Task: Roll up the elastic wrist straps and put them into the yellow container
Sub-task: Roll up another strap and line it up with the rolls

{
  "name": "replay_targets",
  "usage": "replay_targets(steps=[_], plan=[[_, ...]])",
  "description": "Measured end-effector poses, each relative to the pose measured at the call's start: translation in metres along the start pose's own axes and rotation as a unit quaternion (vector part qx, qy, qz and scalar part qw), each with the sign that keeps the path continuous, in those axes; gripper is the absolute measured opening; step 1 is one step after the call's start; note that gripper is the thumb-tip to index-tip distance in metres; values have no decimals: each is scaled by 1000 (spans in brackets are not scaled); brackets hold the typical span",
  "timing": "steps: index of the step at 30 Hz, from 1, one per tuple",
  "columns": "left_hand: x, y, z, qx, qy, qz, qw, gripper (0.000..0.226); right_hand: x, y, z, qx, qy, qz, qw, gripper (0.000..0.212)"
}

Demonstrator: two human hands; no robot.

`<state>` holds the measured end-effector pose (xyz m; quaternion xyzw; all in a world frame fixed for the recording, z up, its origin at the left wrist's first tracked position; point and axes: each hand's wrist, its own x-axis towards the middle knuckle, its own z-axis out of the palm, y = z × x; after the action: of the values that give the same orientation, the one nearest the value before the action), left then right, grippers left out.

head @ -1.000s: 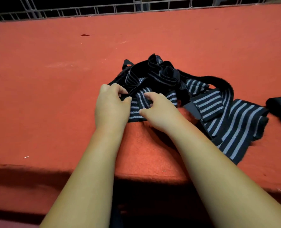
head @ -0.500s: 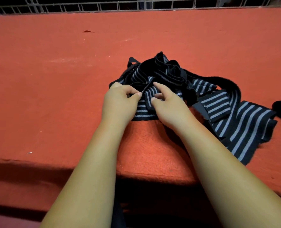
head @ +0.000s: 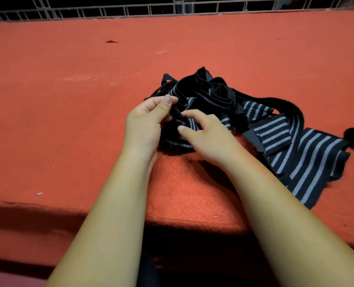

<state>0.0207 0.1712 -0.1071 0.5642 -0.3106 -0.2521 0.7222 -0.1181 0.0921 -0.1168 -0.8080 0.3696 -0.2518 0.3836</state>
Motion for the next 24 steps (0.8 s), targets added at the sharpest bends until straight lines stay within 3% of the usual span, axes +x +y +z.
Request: replay_targets(steps=[3,8,14,18,22,24], plan=[[-2,5,2,-30,-13,17,999,14,-1,-2,-2,5,10,2,1000,37],[-5,21,6,-81,9,64,995,12,-2,-2,-2,11,21,2,1000,15],[-9,30,9,-140,-62,56,987,14,-4,-10,-9,118,38,-28,992,55],[-12,26,13,-104,-115,66,986,13,-5,-11,-5,145,58,-52,986,17],[-2,16,10,-1,-68,105,992,21,-1,-11,-7,189,101,12,977,20],[4,3,7,130,-54,118,983,45,-1,-10,-10,220,100,40,970,23]])
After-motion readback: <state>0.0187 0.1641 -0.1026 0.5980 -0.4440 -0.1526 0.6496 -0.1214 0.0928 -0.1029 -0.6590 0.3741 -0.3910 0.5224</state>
